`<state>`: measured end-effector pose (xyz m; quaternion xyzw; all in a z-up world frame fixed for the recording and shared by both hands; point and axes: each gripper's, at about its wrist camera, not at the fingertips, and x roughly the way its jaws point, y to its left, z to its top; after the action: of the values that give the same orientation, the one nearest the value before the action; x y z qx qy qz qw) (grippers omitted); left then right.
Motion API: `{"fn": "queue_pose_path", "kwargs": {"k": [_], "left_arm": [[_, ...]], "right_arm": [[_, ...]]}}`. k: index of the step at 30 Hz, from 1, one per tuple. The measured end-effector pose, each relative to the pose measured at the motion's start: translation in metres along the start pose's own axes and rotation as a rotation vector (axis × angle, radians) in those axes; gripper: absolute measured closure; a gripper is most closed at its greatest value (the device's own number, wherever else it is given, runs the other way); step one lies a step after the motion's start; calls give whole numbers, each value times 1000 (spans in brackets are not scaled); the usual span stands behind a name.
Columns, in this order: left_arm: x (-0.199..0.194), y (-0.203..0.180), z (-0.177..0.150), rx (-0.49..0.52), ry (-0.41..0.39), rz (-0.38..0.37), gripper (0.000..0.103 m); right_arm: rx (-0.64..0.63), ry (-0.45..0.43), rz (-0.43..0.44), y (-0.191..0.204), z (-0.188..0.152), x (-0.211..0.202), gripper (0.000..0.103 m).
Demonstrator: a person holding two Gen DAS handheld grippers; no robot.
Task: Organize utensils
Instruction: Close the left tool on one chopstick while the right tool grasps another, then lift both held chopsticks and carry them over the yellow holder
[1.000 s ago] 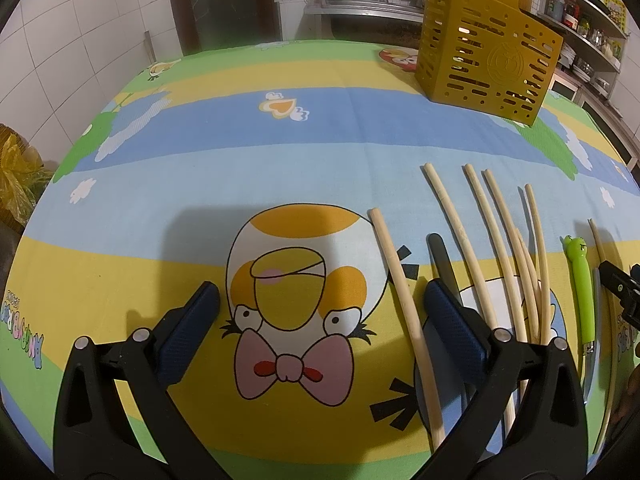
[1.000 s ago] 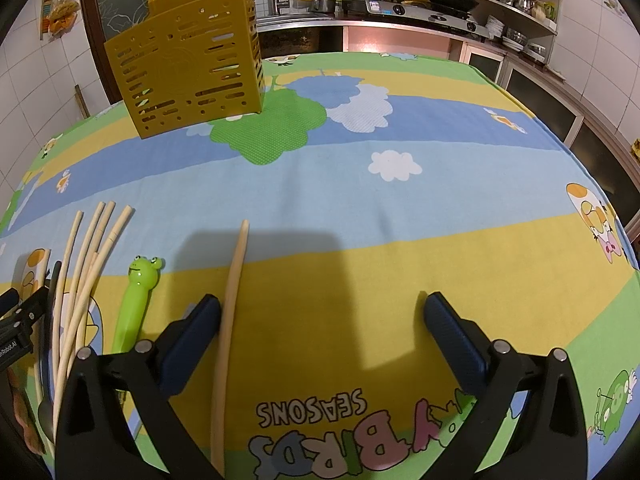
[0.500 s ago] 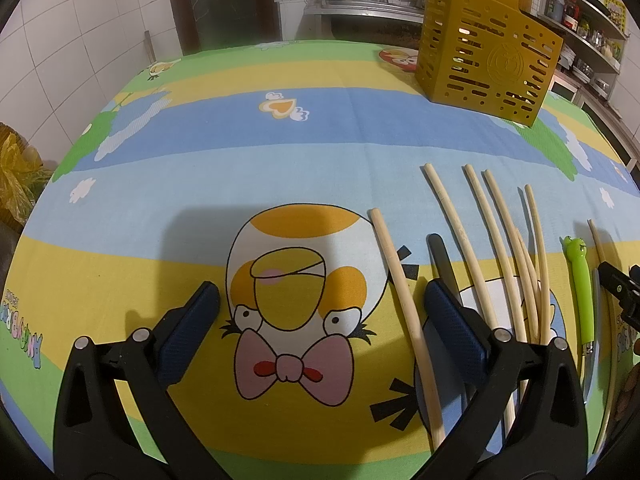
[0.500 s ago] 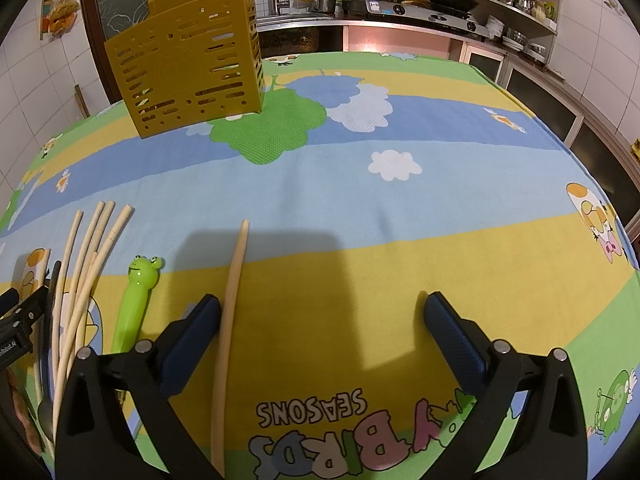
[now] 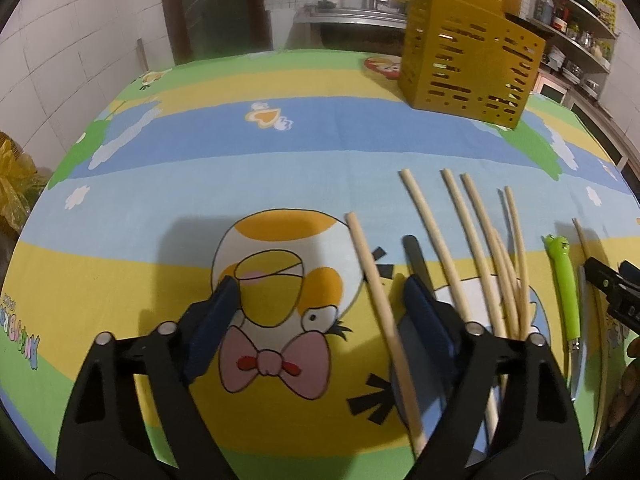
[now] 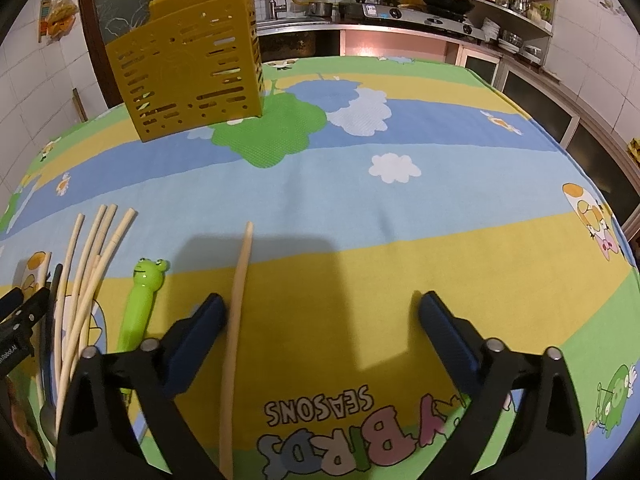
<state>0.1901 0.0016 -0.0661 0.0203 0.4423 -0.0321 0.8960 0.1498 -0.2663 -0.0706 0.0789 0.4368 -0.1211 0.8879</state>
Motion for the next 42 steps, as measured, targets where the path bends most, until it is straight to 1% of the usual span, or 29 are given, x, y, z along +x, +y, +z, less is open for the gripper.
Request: {"fn": "queue_pose_path", "kwargs": {"k": [1, 2, 4, 5, 7, 8, 9, 11, 12, 13, 14, 16, 17, 18, 19, 21, 25, 28, 31, 34, 36, 38, 42], "left_arm": [[-1, -1, 0, -5, 2, -4, 24], [-1, -1, -1, -6, 3, -7, 25], [-3, -5, -2, 2, 4, -5, 29], [-3, -7, -2, 5, 5, -4, 33], [-4, -9, -2, 7, 9, -4, 41], [-5, -11, -2, 7, 15, -9, 43], [-6, -12, -2, 6, 21, -13, 48], [-6, -14, -1, 2, 30, -14, 51], [-6, -15, 0, 0, 34, -12, 55], [-5, -15, 1, 0, 37, -12, 62], [-5, -15, 2, -4, 43, -12, 65], [-4, -14, 5, -20, 56, -18, 77], [-4, -14, 7, -28, 61, -20, 80], [-3, -13, 9, -30, 64, -21, 87], [-2, -13, 10, -34, 65, -22, 91], [-1, -11, 11, -47, 66, -26, 96], [-3, -6, 10, -77, 60, -49, 98], [-11, -3, 9, -89, 32, -55, 98], [-29, 0, 10, -104, -38, -68, 98], [-54, -1, 10, -104, -133, -82, 98], [-73, -2, 8, -102, -211, -86, 98], [-88, -2, 8, -103, -269, -95, 98], [-112, -1, 10, -116, -348, -121, 98]], "right_arm": [[-4, -5, 3, 2, 0, -1, 21], [-12, -11, 10, 5, 0, -3, 25], [-20, -16, 17, 10, -1, -5, 37], [-20, -18, 21, 12, -1, -6, 39], [-21, -20, 29, 15, -1, -7, 49], [-24, -20, 30, 17, -2, -8, 51], [-27, -20, 25, 19, -2, -9, 53], [-31, -14, 15, 23, 0, -8, 60], [-34, -10, 14, 26, 1, -8, 65], [-39, -8, 8, 28, 2, -8, 69], [-46, -6, -1, 31, 3, -8, 71], [-49, -6, -5, 35, 4, -7, 78], [-45, -6, -3, 36, 5, -7, 80], [-42, -6, -1, 36, 5, -6, 84], [-37, -8, 1, 36, 6, -6, 88], [-23, -14, 7, 35, 7, -6, 95], [5, -32, 32, 30, 5, -9, 97], [35, -78, 67, 22, 6, -21, 97], [56, -154, 103, 14, 9, -41, 97], [68, -229, 132, 9, 13, -60, 97], [71, -286, 156, 6, 15, -75, 97], [73, -336, 174, 4, 17, -88, 97], [69, -427, 189, 4, 18, -112, 97]]}}
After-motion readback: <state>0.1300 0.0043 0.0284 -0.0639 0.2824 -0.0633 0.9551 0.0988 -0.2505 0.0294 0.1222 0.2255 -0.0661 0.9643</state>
